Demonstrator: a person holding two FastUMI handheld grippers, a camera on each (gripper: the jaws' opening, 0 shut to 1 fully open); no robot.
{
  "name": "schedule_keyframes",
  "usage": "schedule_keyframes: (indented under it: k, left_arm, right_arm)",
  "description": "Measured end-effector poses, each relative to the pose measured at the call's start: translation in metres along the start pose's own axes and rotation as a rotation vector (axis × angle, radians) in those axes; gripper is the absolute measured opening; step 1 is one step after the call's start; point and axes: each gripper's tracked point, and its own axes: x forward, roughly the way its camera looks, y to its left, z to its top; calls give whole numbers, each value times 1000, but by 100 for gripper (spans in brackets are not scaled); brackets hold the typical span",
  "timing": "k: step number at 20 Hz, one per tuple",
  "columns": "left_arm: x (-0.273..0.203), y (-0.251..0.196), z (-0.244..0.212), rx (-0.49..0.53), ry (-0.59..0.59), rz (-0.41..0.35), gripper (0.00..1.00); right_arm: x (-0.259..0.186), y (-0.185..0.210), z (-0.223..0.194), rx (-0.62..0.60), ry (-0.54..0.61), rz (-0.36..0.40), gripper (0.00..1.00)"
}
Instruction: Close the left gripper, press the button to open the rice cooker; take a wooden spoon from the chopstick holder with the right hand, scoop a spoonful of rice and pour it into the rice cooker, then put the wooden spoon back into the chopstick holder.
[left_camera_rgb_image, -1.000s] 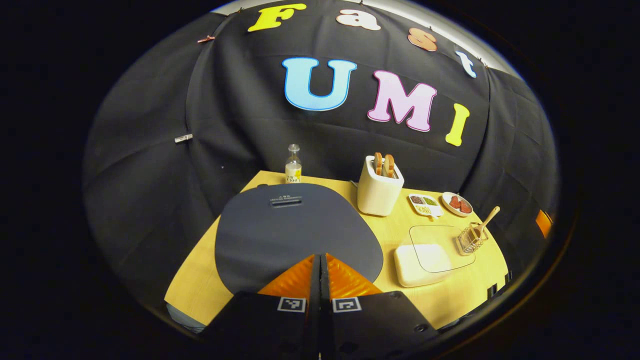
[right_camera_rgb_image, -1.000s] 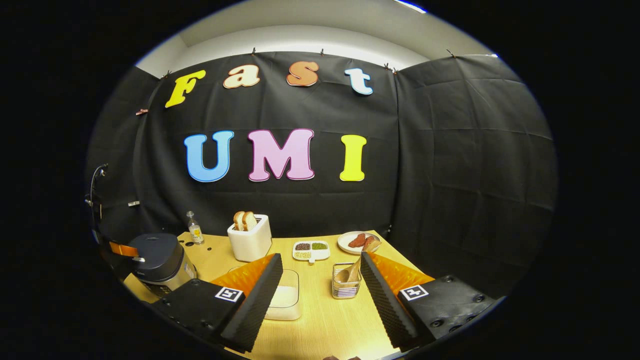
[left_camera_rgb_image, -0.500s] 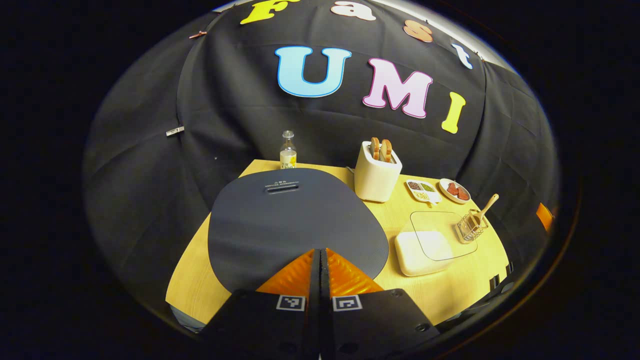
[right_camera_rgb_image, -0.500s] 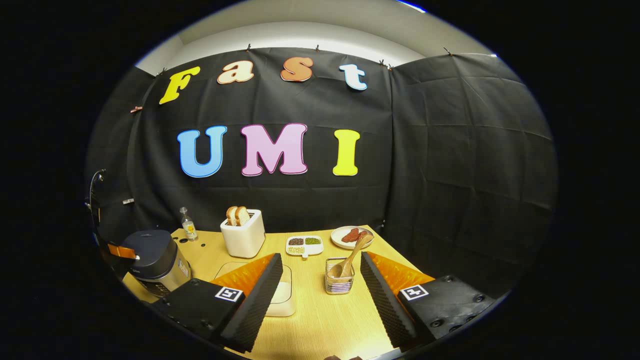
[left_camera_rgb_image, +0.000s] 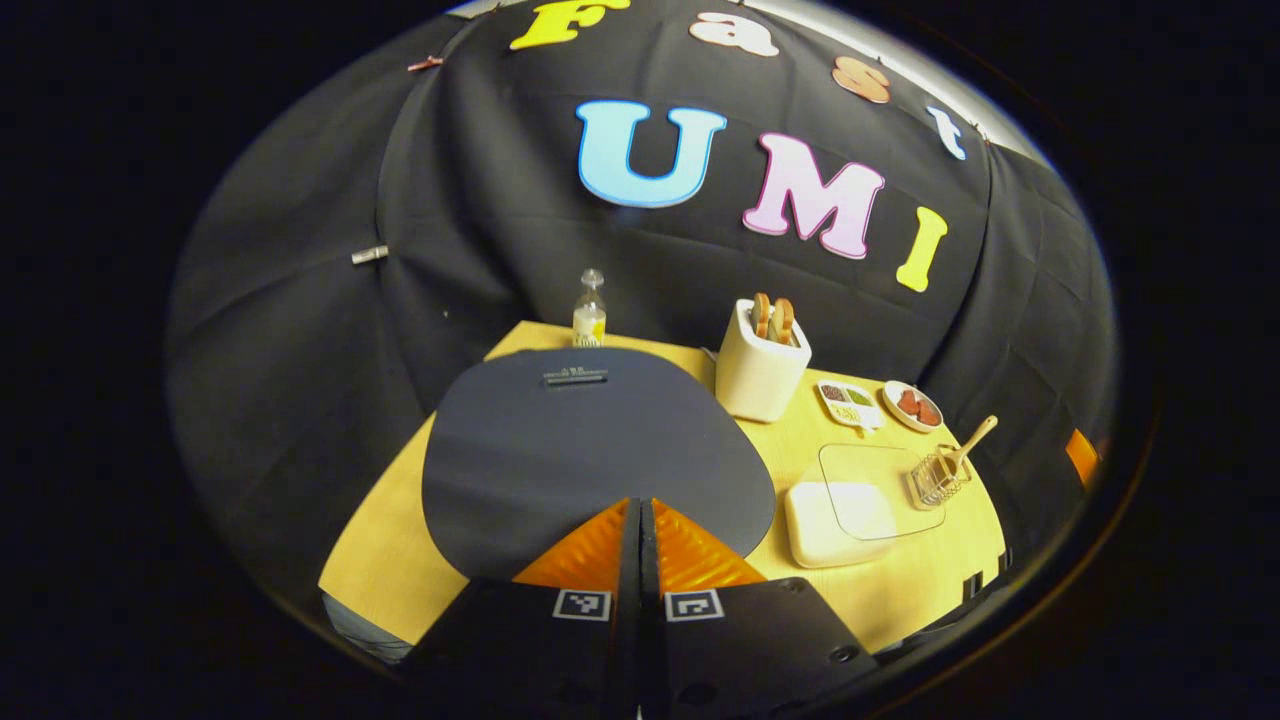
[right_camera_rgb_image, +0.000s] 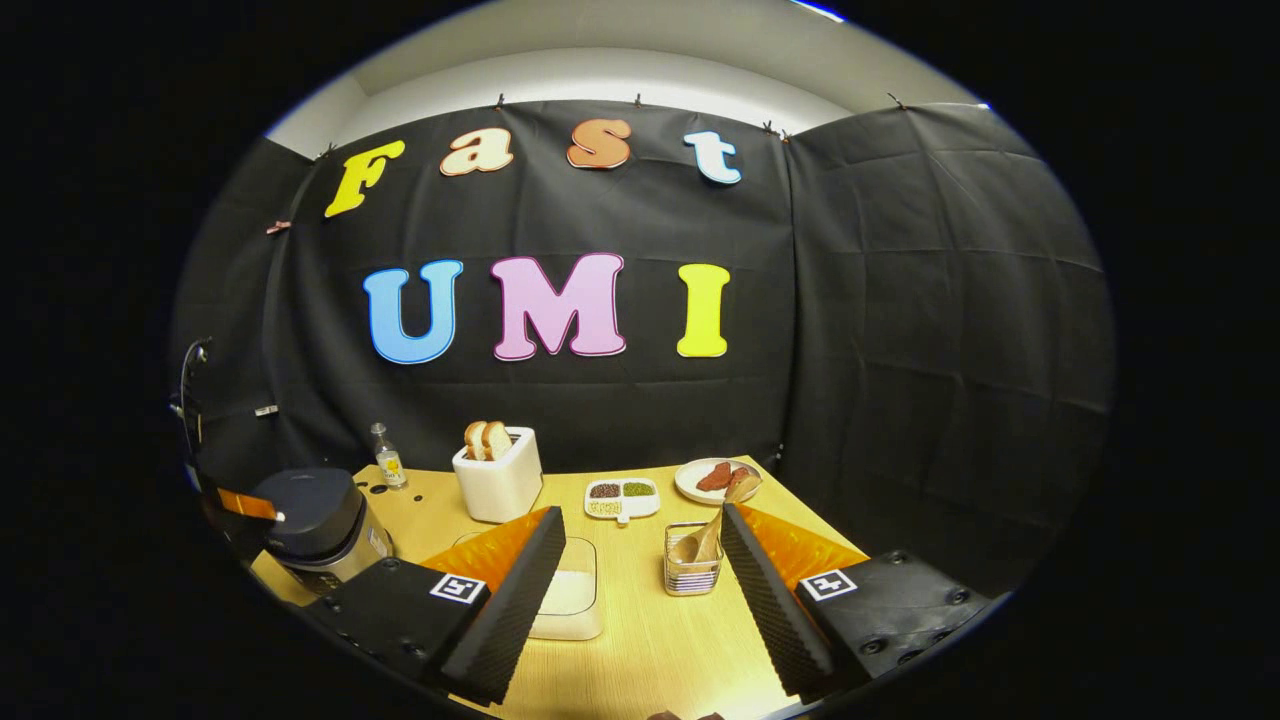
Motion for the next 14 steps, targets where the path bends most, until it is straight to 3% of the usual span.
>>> schedule_keyframes:
  k: [4, 6, 14]
  left_arm:
    - [-47, 1, 88, 11, -260, 82, 6]
    - [-67, -2, 109, 23, -333, 100, 6]
    - [-73, -23, 94, -31, -362, 114, 9]
  right_arm:
    - [1, -2, 5, -13, -10, 3, 98]
    - [6, -5, 8, -27, -10, 0, 98]
    - [46, -20, 7, -2, 31, 4, 98]
